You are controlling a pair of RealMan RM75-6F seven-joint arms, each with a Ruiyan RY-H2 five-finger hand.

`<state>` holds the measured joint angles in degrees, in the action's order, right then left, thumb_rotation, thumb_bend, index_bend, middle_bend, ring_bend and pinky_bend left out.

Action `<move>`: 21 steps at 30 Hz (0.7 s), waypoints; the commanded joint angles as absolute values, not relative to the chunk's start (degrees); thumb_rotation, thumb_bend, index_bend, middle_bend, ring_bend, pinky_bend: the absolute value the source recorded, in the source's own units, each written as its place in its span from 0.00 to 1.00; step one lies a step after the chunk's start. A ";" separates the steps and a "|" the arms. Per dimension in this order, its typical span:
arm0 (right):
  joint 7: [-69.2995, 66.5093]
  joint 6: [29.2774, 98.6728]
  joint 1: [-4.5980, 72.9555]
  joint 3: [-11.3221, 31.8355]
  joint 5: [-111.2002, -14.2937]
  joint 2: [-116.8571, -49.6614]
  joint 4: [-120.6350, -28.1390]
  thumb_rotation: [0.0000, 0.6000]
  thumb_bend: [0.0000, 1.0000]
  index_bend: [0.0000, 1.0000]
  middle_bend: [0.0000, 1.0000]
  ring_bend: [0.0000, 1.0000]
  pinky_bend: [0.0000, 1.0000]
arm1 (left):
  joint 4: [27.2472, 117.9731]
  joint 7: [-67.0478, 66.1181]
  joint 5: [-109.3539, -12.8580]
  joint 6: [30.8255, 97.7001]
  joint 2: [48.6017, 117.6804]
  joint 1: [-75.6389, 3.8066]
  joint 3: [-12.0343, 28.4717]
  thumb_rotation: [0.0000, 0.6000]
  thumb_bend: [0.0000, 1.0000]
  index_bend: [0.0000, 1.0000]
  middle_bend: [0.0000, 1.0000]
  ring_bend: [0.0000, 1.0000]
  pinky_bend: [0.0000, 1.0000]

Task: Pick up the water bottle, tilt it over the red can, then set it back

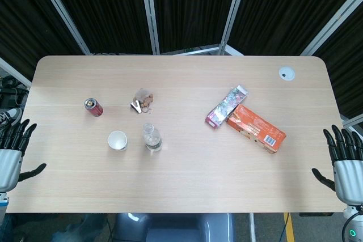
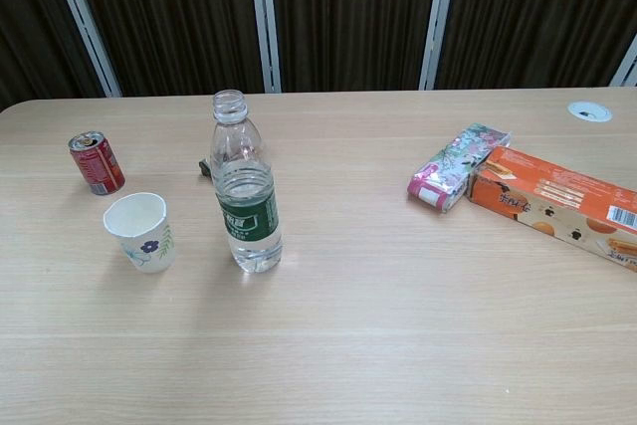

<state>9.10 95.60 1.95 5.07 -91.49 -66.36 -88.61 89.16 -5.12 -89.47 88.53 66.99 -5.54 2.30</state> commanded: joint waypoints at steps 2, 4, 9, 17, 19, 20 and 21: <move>8.46 95.03 1.99 4.78 -91.54 -65.97 -88.73 1.00 0.00 0.00 0.00 0.00 0.00 | 89.23 -5.65 -89.51 88.96 67.26 -5.37 2.38 1.00 0.00 0.00 0.00 0.00 0.00; 8.13 94.90 2.04 4.81 -91.54 -65.87 -88.86 1.00 0.00 0.00 0.00 0.00 0.00 | 89.06 -5.32 -89.55 88.81 67.38 -5.48 2.38 1.00 0.00 0.00 0.00 0.00 0.00; 7.08 94.68 1.90 5.35 -90.37 -65.44 -89.83 1.00 0.00 0.00 0.00 0.00 0.00 | 90.64 -2.84 -88.62 86.20 68.39 -7.48 3.55 1.00 0.00 0.00 0.00 0.00 0.00; 4.86 91.31 3.12 6.48 -87.34 -64.91 -90.55 1.00 0.00 0.00 0.00 0.00 0.00 | 90.63 17.18 -87.31 72.56 77.49 -18.32 7.25 1.00 0.00 0.00 0.00 0.00 0.00; 4.44 90.77 3.30 6.74 -86.66 -64.92 -90.29 1.00 0.00 0.00 0.00 0.00 0.00 | 88.37 21.84 -87.11 69.75 80.23 -20.60 7.62 1.00 0.00 0.00 0.00 0.00 0.00; 4.26 90.54 3.37 6.88 -86.26 -64.95 -90.16 1.00 0.00 0.00 0.00 0.00 0.00 | 87.77 24.45 -86.65 67.95 81.23 -21.72 7.75 1.00 0.00 0.00 0.00 0.00 0.00; 4.13 90.19 3.45 7.05 -85.72 -64.99 -89.96 1.00 0.00 0.00 0.00 0.00 0.00 | 87.13 27.47 -85.89 65.42 82.26 -23.20 7.99 1.00 0.00 0.00 0.00 0.00 0.00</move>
